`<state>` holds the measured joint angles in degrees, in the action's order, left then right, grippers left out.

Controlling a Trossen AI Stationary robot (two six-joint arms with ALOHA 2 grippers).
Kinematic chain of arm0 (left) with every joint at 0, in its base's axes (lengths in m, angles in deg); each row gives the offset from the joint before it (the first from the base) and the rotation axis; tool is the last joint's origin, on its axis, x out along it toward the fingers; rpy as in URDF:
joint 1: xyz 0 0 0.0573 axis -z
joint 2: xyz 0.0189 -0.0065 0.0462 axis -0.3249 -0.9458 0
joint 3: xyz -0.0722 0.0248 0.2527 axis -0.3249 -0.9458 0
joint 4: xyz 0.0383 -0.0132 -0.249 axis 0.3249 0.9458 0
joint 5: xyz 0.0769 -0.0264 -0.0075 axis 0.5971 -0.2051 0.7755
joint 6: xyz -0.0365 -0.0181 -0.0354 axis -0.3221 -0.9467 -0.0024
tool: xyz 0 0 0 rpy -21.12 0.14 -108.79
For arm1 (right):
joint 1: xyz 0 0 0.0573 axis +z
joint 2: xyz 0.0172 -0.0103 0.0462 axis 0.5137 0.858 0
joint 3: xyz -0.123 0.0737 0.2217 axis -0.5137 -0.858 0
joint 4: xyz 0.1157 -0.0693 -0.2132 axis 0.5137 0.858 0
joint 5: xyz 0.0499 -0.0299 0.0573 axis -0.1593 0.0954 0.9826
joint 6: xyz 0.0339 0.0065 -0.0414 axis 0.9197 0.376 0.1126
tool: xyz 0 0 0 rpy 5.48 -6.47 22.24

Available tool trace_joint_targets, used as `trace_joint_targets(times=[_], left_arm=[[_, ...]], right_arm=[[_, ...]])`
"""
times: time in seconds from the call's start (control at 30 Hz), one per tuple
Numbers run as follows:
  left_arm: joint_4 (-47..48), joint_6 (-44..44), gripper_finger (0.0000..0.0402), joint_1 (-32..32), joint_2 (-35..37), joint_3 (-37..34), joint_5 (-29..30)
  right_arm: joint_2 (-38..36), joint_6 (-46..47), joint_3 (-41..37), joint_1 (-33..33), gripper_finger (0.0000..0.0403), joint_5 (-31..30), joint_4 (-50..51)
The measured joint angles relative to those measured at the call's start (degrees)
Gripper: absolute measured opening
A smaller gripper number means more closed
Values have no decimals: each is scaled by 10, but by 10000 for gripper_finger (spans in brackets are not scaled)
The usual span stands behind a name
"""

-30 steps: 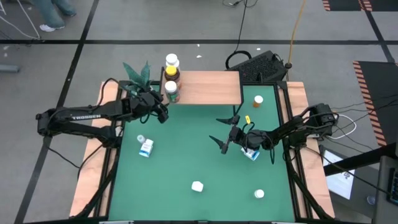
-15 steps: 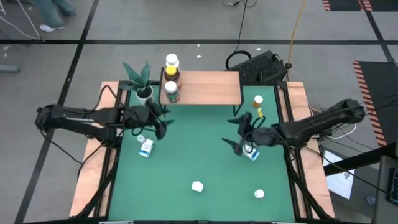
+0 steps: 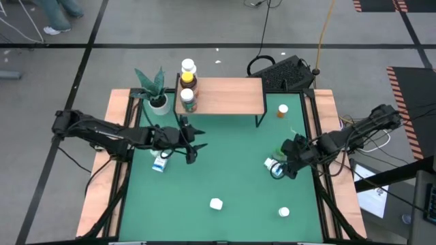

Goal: Pick and place medicine bottles onto shelf by color
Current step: Put the green pill bottle on the shelf

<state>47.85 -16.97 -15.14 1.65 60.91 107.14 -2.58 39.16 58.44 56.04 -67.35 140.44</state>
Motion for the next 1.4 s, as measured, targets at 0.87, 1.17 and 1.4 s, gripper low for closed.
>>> trace_joint_targets(times=[0.87,1.17,1.4], left_arm=[[-1,2,235,-8,-20,0,3],[0,0,234,-8,-20,0,3],[0,0,234,-8,-20,0,3]], right_arm=[[0,104,-166,34,369,-208,-112],[-1,70,-187,33,252,-222,-184],[-2,0,-266,33,202,-272,-363]])
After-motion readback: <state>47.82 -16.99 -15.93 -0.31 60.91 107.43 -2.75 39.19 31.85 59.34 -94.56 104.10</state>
